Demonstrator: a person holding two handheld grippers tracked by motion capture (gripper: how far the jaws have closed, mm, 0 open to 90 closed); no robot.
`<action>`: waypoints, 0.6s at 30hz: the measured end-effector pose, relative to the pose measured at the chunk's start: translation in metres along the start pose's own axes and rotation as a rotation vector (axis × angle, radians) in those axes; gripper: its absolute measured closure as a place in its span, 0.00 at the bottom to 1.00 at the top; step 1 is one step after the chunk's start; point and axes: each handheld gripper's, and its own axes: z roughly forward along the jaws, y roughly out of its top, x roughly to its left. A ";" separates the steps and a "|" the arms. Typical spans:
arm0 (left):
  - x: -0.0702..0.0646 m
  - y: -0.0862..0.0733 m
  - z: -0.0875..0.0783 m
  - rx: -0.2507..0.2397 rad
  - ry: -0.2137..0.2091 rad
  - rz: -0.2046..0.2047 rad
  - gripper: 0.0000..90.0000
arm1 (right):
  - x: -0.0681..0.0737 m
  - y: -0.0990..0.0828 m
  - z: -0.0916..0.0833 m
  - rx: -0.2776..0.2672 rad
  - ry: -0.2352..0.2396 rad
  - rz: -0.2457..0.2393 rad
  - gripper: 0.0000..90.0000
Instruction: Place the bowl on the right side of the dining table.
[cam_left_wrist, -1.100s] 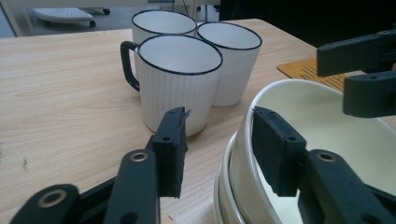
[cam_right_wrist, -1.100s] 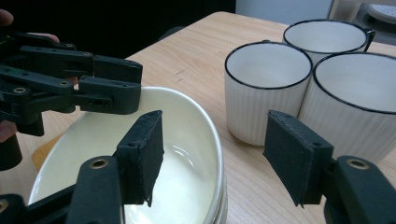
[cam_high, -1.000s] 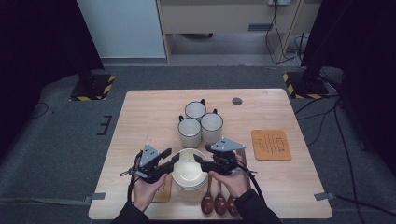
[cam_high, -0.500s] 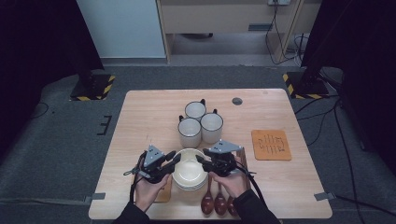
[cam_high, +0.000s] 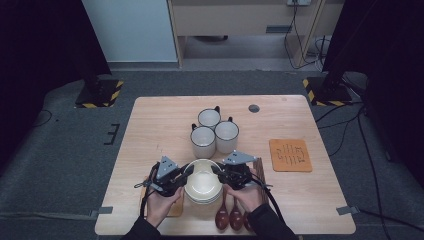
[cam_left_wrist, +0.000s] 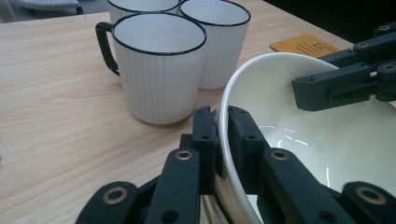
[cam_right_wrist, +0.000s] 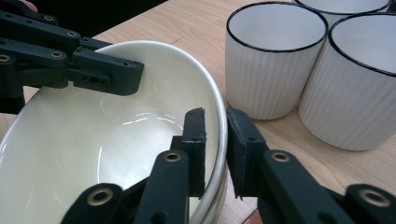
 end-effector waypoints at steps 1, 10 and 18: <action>0.000 0.000 0.000 0.001 0.000 0.001 0.91 | 0.000 0.000 0.000 0.002 -0.001 -0.001 0.89; -0.001 0.000 0.000 0.003 0.003 0.009 0.91 | 0.001 0.001 0.001 0.005 -0.011 0.004 0.89; 0.000 0.000 0.000 0.003 0.001 0.009 0.91 | 0.002 0.002 0.003 0.015 -0.020 0.002 0.90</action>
